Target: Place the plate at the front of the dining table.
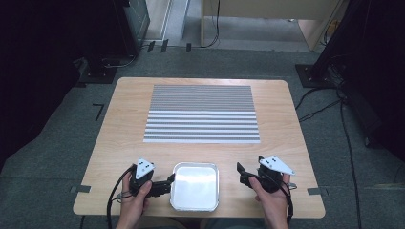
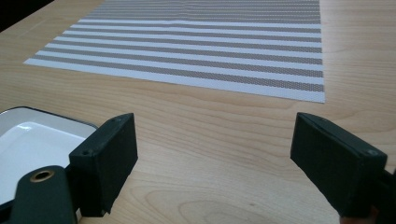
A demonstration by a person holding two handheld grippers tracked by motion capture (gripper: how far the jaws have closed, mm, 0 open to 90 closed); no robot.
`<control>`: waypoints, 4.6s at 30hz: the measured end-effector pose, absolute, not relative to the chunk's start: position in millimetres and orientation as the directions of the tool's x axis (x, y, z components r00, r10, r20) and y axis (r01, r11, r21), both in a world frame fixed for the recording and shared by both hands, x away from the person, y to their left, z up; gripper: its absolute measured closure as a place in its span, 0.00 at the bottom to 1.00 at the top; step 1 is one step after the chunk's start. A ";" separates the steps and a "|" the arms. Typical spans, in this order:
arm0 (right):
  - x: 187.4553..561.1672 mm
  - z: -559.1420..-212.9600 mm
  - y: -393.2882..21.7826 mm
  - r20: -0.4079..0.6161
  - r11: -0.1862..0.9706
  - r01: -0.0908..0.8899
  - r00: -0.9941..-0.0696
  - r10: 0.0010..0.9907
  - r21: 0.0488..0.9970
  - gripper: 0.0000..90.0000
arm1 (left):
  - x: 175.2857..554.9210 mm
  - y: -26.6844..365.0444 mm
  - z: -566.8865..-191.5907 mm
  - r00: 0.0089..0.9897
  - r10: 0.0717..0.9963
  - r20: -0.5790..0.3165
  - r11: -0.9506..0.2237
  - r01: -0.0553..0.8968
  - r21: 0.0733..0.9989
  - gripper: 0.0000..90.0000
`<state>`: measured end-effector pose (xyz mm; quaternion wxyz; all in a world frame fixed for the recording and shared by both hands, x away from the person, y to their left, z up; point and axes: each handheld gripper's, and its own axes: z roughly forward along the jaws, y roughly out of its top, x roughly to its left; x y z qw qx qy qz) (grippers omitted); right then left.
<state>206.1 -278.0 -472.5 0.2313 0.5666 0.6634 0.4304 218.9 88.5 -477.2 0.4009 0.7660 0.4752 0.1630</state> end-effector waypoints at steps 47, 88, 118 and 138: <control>190.3 -490.5 -216.4 0.320 -0.012 0.633 -0.375 0.870 0.774 0.76 | 215.8 73.6 -477.9 0.503 0.826 -0.256 -0.206 0.691 0.692 0.73; 193.4 -505.8 -225.6 0.601 -0.226 0.785 -0.219 0.769 0.576 0.98 | 225.4 88.5 -485.6 0.494 0.769 -0.406 -0.176 0.774 0.609 0.88; 194.7 -507.7 -233.9 0.681 -0.304 0.765 -0.228 0.696 0.567 0.96 | 229.4 94.2 -489.6 0.466 0.722 -0.511 -0.105 0.804 0.586 0.83; 187.7 -493.7 -223.1 0.503 -0.193 0.724 -0.240 0.830 0.663 0.94 | 226.7 83.2 -488.4 0.505 0.725 -0.468 -0.154 0.781 0.605 0.76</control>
